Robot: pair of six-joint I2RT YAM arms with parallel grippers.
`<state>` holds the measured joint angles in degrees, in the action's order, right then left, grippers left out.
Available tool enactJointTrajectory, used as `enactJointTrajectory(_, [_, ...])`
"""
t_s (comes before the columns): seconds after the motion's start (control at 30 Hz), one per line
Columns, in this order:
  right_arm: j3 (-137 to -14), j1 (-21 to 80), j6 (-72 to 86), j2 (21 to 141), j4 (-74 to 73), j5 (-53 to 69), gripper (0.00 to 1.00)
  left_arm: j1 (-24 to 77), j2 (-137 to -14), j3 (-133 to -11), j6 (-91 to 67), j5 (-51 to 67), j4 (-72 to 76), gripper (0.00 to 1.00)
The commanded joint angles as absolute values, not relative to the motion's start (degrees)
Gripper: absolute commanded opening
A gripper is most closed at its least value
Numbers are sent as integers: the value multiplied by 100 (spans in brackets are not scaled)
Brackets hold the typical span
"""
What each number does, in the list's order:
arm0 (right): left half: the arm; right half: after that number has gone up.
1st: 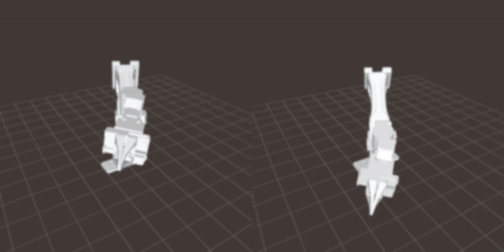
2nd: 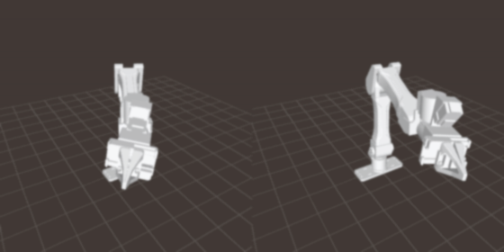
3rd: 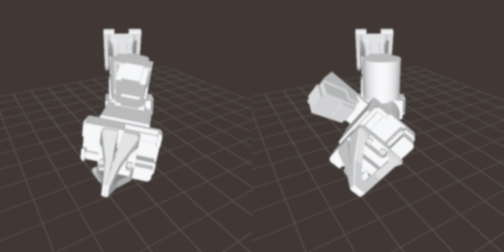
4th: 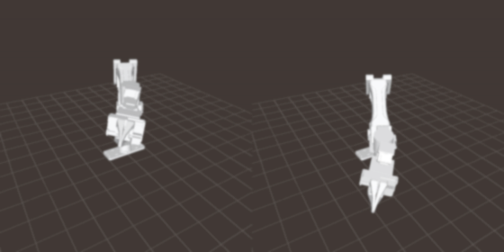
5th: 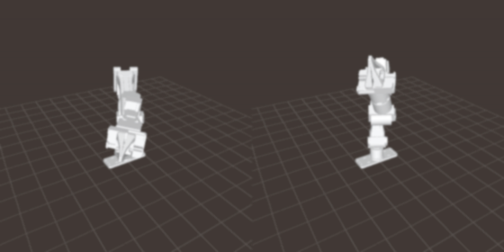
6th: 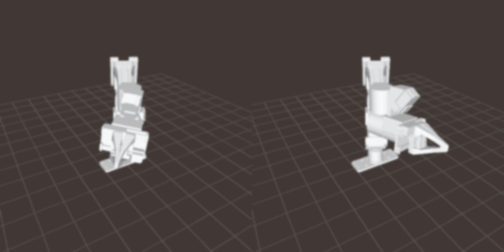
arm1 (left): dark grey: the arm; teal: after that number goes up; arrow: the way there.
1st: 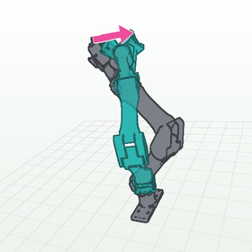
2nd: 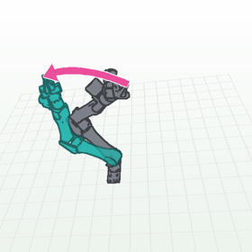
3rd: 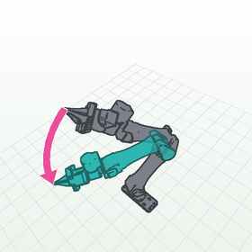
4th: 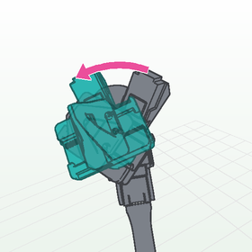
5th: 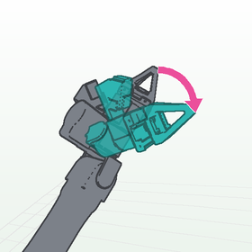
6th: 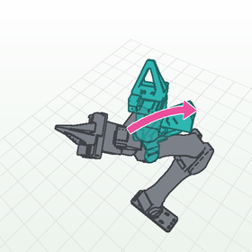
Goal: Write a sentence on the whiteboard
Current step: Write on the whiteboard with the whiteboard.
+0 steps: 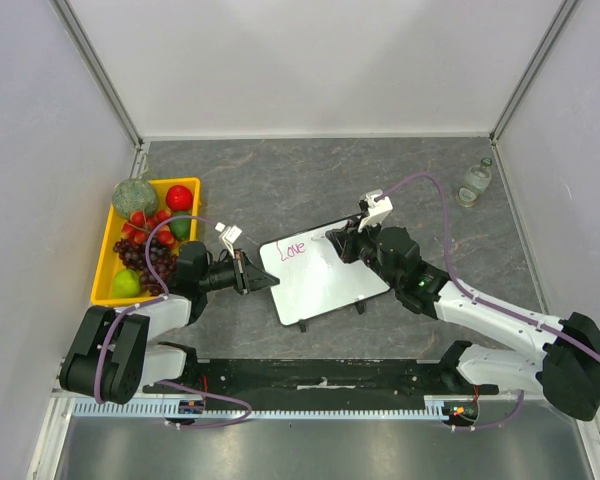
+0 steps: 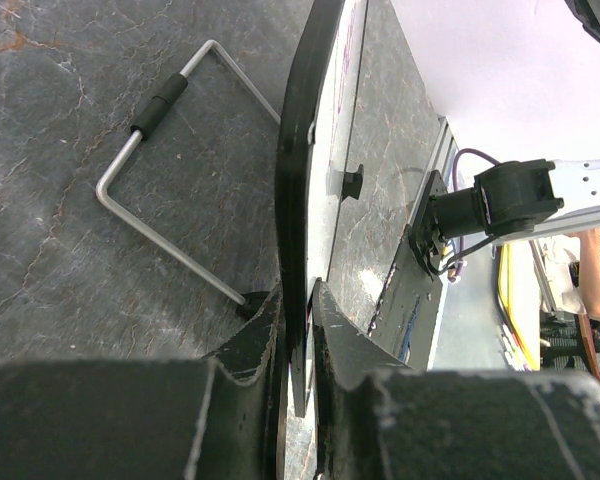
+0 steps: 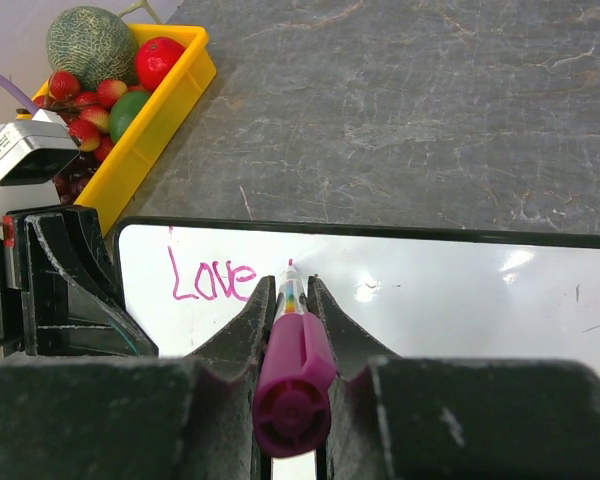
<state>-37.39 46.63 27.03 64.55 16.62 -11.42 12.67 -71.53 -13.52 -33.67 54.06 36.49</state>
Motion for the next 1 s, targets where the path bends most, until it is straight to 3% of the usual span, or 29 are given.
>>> enactJointTrajectory(0.0, [-3639,4641,2672,6442,1767,-1151,0,1283,-7146,-1415,-3270,5388,3779,2])
enactJointTrajectory(0.97, [-3287,4641,2777,6161,1723,-1072,0,1283,-7154,-1424,-3270,5379,3771,2])
